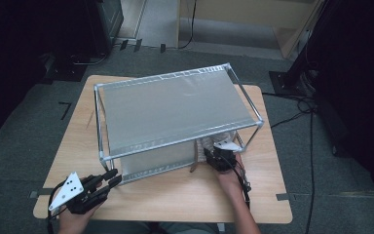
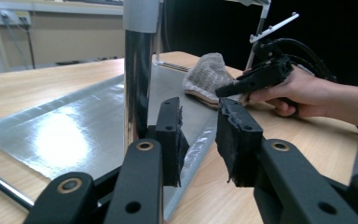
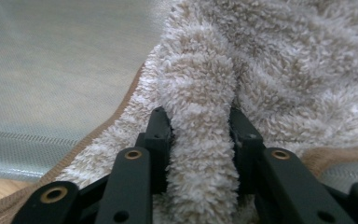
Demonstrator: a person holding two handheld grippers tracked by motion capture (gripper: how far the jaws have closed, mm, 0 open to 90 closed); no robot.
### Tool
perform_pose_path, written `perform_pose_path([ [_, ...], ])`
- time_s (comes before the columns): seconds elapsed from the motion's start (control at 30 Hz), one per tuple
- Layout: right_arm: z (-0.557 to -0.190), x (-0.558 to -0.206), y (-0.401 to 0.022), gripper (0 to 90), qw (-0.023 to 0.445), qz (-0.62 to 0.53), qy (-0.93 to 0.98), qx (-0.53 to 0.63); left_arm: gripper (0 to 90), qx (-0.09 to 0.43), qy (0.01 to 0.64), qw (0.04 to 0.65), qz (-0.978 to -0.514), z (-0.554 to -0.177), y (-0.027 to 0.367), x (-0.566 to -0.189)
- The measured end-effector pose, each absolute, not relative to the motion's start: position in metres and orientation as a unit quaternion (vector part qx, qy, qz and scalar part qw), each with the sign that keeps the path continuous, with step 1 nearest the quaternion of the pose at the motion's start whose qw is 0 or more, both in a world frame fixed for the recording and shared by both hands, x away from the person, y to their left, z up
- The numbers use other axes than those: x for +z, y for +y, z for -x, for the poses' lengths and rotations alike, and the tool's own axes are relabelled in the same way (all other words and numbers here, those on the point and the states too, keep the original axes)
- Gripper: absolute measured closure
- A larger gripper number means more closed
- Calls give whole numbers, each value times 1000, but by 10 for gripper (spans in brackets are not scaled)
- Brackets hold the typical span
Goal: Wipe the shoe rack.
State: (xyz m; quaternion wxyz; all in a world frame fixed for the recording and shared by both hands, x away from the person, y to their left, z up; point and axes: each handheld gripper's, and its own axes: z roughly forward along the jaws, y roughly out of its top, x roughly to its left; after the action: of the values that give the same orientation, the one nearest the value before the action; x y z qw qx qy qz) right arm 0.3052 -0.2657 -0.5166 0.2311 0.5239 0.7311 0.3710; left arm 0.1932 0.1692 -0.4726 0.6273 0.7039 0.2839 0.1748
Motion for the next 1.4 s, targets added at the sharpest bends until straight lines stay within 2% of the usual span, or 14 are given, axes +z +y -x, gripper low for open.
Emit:
perform_pose_path([
  [0.1,-306,-516,-255,680,233,-515,738,369,630,179,281,645,-688,-191,180,-469],
  [0.27,-306,-515,-243,682,239,-511,740,367,598,203,302,622,-693,-196,189,-473],
  [0.4,-303,-513,-235,681,251,-501,743,366,511,212,316,613,-692,-198,189,-474],
  [0.63,-303,-514,-248,686,251,-515,735,363,491,243,338,614,-671,-197,199,-473],
  [0.73,-305,-515,-254,693,250,-519,731,365,448,257,366,601,-662,-202,201,-475],
  [0.87,-306,-515,-259,696,258,-523,727,363,425,229,374,594,-674,-216,200,-482],
  [0.93,-304,-514,-258,697,260,-527,723,362,449,218,361,592,-687,-221,195,-486],
  [1.03,-301,-512,-254,696,260,-521,727,364,535,218,345,587,-699,-223,187,-488],
  [1.1,-297,-512,-248,695,253,-519,730,365,633,217,344,585,-702,-224,185,-487],
  [1.2,-294,-512,-241,694,247,-515,733,368,726,203,346,589,-702,-225,184,-487],
  [1.4,-294,-516,-222,702,238,-515,736,369,761,186,332,593,-710,-219,176,-486],
])
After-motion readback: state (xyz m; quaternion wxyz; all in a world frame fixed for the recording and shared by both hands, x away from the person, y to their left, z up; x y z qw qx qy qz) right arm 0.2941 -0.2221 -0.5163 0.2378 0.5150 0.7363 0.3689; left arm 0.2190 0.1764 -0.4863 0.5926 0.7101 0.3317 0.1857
